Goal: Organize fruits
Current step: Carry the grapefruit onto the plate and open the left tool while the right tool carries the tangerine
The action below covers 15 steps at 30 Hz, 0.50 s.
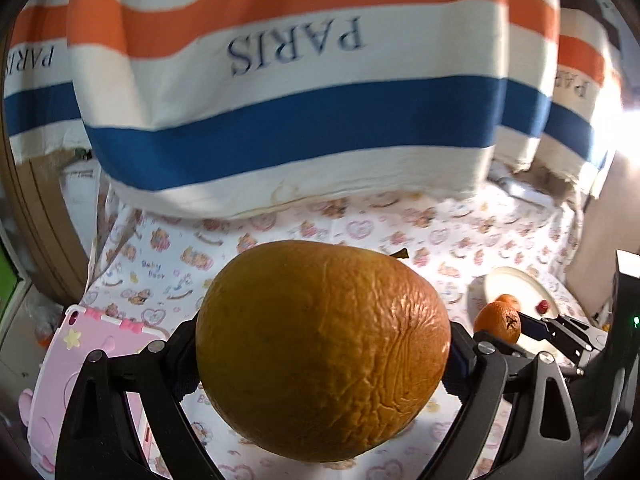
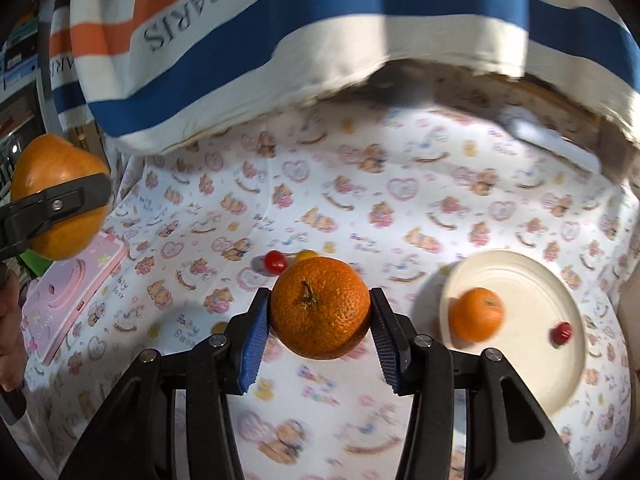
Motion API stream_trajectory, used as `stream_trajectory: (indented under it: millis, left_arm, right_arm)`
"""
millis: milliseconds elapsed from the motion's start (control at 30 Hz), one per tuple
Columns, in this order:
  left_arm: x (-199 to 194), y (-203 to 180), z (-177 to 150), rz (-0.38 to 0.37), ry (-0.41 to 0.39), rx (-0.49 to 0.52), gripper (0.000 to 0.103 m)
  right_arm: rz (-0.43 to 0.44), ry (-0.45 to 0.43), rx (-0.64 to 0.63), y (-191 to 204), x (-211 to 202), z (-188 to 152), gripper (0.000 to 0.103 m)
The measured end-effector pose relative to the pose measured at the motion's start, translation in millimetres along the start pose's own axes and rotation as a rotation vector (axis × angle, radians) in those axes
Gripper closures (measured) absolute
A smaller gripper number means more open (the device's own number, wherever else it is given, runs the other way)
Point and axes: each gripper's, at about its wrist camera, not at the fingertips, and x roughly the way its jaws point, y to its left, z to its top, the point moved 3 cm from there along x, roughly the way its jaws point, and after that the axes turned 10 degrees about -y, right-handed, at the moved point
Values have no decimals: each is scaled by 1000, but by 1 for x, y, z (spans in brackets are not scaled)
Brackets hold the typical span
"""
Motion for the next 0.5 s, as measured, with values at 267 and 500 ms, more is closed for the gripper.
stream_trajectory:
  millis: [267,500]
  left_arm:
    - [-6,-32,2,-36,-5,51,12]
    - [7,-80,0,-111,42,66,12]
  right_arm:
    - [-44,-74,53,-56,-55,8,53]
    - [-102,-147,131,-112,-77,10,53]
